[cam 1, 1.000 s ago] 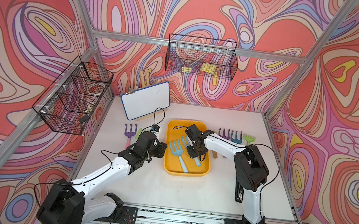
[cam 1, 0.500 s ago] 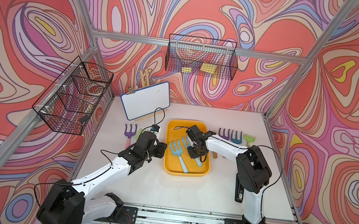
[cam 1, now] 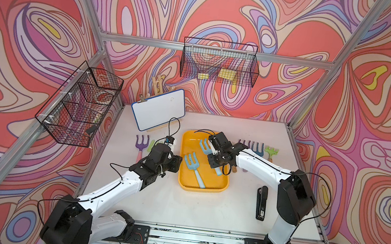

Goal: Take the hand rake out of the storage box
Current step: Pick up the rake from the storage box.

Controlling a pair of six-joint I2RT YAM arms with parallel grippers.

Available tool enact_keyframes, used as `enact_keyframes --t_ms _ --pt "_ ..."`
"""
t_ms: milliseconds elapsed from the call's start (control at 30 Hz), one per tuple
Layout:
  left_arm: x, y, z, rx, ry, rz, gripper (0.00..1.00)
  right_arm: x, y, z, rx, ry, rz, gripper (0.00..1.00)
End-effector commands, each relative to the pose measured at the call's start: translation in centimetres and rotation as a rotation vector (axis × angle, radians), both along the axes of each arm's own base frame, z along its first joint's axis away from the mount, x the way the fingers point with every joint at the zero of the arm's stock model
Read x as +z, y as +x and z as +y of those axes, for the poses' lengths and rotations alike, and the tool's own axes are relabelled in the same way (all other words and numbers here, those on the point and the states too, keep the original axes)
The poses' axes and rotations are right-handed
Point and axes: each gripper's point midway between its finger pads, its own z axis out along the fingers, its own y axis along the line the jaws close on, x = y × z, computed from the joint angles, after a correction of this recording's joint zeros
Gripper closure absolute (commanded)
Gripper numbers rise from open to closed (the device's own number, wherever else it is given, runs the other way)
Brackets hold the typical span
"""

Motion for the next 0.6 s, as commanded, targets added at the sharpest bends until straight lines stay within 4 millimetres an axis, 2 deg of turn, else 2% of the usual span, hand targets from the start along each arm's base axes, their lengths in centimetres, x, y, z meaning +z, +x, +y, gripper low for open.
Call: enact_keyframes --t_ms 0,367,567 --pt "0.7 0.2 -0.2 -0.003 0.000 -0.010 0.52 2.3 -0.3 -0.4 -0.019 0.019 -0.045 0.82" --pt "0.8 0.1 0.0 0.002 0.004 -0.015 0.52 6.6 -1.9 -3.3 -0.092 0.027 -0.117 0.83" --pt "0.9 0.1 -0.1 0.000 0.000 -0.015 0.52 6.9 -3.7 -6.3 -0.170 -0.016 -0.133 0.83"
